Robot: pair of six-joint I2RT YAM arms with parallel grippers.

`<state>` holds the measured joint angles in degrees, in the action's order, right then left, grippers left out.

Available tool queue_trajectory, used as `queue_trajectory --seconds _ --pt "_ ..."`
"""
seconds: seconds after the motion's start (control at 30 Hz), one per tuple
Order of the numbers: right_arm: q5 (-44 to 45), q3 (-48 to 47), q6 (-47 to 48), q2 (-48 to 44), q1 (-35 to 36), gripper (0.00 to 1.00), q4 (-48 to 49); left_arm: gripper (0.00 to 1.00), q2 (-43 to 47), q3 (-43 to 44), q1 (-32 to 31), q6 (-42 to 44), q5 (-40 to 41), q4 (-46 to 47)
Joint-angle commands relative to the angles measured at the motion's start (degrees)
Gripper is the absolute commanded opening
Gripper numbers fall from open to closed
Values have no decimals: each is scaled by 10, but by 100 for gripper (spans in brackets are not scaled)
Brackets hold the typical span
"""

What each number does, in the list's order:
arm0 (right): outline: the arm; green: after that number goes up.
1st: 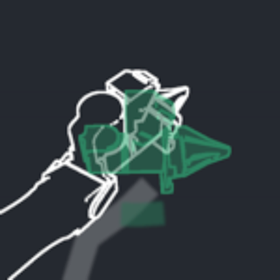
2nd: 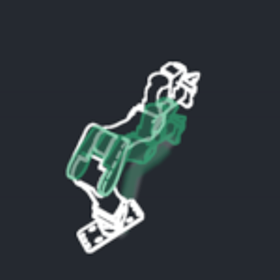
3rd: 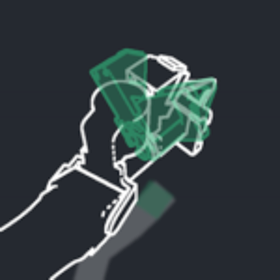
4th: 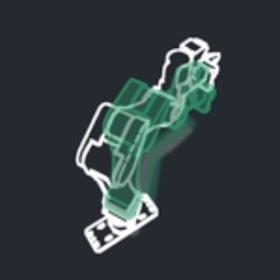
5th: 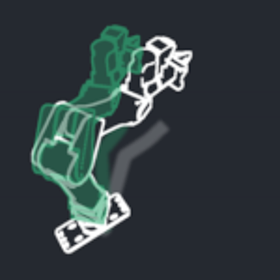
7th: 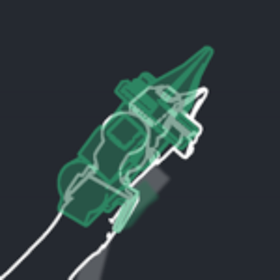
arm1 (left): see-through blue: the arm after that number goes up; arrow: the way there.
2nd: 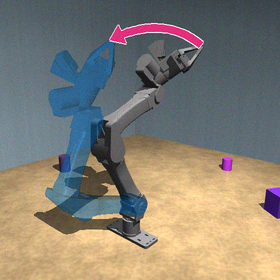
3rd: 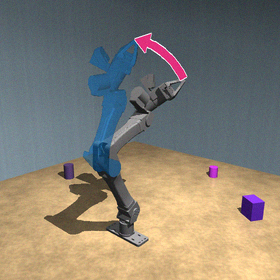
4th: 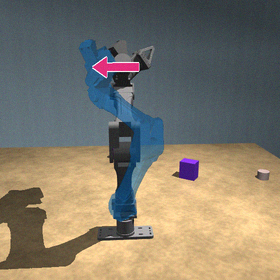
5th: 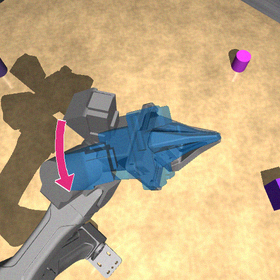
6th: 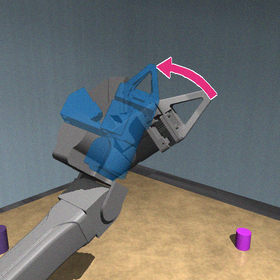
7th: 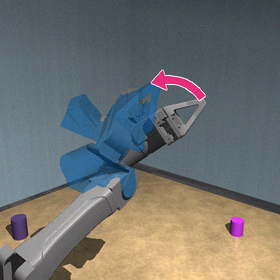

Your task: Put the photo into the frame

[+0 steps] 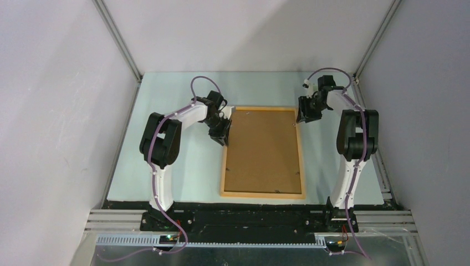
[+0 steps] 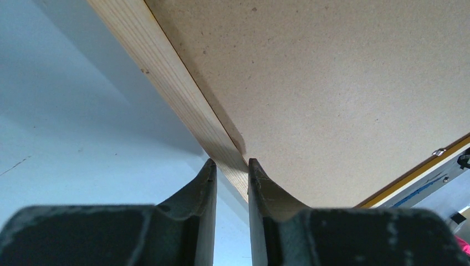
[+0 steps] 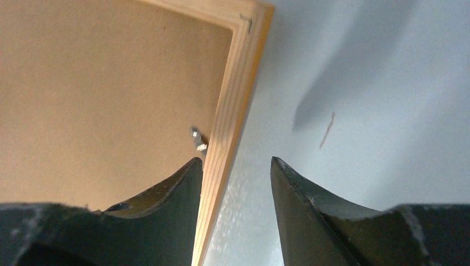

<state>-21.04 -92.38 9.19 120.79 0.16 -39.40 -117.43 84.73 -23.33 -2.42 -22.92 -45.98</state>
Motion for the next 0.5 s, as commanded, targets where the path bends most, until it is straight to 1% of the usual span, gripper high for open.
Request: queue_trajectory --seconds 0.0,0.1,0.3,0.37,0.47 --pt "-27 37 -7 -85 -16 54 -3 0 34 1 -6 29 -21 -14" --pt "-28 69 -2 -118 -17 54 3 0 33 1 -5 29 -22 -14" --pt "-26 141 5 -152 -7 55 14 0 34 2 -5 29 -24 -14" --pt "-17 150 5 -153 -4 55 23 0 32 3 -5 29 -25 -14" --pt "5 151 3 -140 24 55 41 0 31 4 -5 28 -27 -14"
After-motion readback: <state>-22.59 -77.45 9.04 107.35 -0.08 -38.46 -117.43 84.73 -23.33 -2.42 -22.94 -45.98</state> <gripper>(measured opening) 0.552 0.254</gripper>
